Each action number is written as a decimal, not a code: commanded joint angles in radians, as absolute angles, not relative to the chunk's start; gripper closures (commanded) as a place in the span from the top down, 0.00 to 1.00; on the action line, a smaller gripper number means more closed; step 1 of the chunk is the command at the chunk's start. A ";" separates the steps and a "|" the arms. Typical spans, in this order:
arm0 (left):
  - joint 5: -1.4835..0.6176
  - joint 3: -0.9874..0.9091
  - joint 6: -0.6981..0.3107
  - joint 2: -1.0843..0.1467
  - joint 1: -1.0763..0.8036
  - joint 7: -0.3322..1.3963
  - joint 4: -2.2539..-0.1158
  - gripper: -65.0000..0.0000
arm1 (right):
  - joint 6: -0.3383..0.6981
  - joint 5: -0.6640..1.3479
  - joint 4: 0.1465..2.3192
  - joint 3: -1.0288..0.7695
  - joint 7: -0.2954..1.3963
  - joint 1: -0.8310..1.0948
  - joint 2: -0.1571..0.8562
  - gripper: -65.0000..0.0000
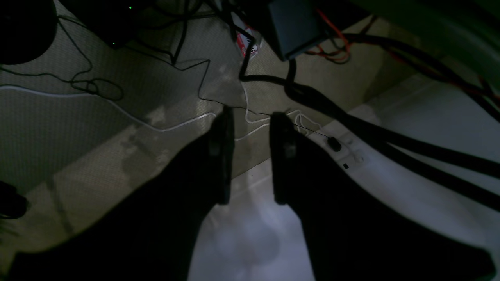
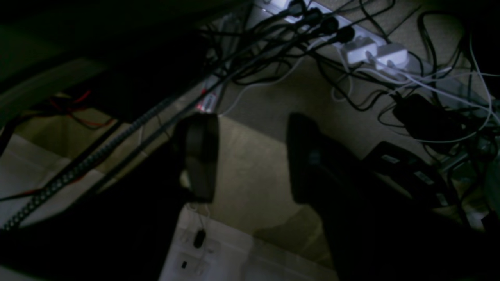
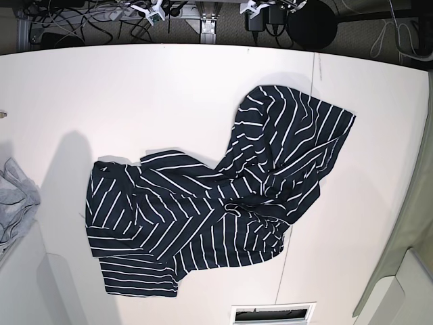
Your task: Layout the t-shirt on the table in an organized manner, then fold the t-shirt properly
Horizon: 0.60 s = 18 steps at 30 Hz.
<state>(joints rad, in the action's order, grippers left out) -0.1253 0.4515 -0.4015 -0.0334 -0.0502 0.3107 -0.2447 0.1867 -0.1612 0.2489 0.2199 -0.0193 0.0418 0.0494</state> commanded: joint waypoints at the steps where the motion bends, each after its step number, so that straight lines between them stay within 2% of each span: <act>1: -0.130 0.451 -0.416 -0.031 -0.053 0.318 -0.253 0.25 | 0.187 -0.157 0.253 0.218 -0.027 0.047 0.050 0.44; 10: -0.130 0.451 -0.416 -0.031 -0.079 0.331 -0.292 0.25 | 0.187 -0.157 0.276 0.218 -0.027 0.072 0.056 0.44; 18: -0.130 0.450 -0.411 -0.042 -0.191 0.389 -0.463 0.26 | 0.190 -0.157 0.480 0.218 -0.026 0.217 0.091 0.44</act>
